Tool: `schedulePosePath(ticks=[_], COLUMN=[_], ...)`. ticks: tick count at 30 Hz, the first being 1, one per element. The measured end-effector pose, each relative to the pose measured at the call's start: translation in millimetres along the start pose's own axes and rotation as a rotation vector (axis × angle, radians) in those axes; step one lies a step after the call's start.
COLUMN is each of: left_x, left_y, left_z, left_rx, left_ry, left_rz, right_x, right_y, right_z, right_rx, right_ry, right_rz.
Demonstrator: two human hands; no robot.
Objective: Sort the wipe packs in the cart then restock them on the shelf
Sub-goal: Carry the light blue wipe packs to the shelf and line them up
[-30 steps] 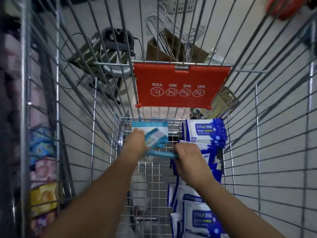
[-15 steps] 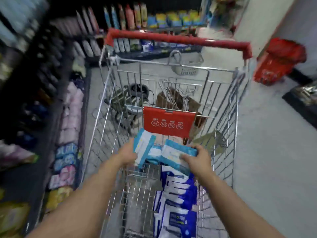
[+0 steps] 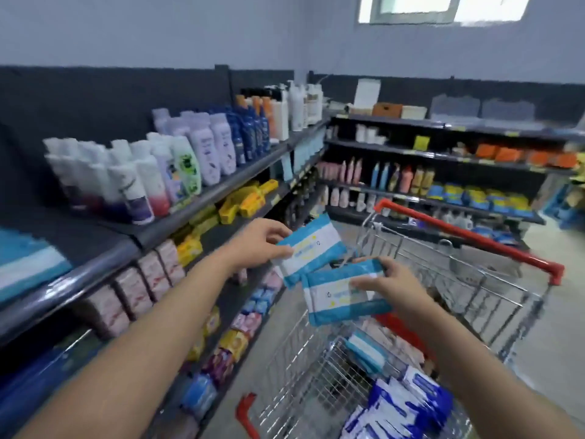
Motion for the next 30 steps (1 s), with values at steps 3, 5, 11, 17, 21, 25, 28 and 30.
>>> schedulePosePath(ticks=[3, 5, 11, 17, 21, 25, 28, 30], left_x=[-75.8, -129.4, -260.7, -322.6, -336.5, -344.4, -340.6, -335.7], left_y=[-71.8, -110.6, -182.5, -241.5, -270.4, -284.9, -286.6, -286.8], left_z=[18.3, 41.2, 128.8, 199.6, 236.6, 255.1, 259.6, 259.8], left_rx=[0.037, 0.074, 0.091, 0.068, 0.014, -0.042, 0.011, 0.102], left_ry=[-0.084, -0.163, -0.421, -0.556, -0.589, -0.589, -0.623, -0.672], left_rz=[-0.198, -0.319, -0.517, -0.628, -0.686, -0.703, -0.620, -0.567], right_x=[3.1, 6.8, 24.6, 52.3, 79.6, 100.7, 110.3, 117.0], right_y=[66.1, 120.2, 287.5, 415.4, 471.8, 517.5, 542.9, 554.5], right_z=[60.7, 86.3, 115.0, 123.0, 125.9, 128.6, 130.6, 130.2], right_rx=[0.041, 0.105, 0.130, 0.058, 0.062, 0.081, 0.035, 0.013], right_ry=[-0.141, -0.171, -0.087, -0.018, 0.002, -0.001, -0.033, -0.032], right_rz=[0.103, 0.218, 0.553, 0.722, 0.756, 0.810, 0.854, 0.897])
Point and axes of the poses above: each hand's wrist, its own x-axis towards the middle knuckle, its own y-axis out of the palm, z = x × y, the point moved 9 cm from there along x, towards the middle knuckle, and after that the axes turned 8 degrees about z, right-handed, at the moved point
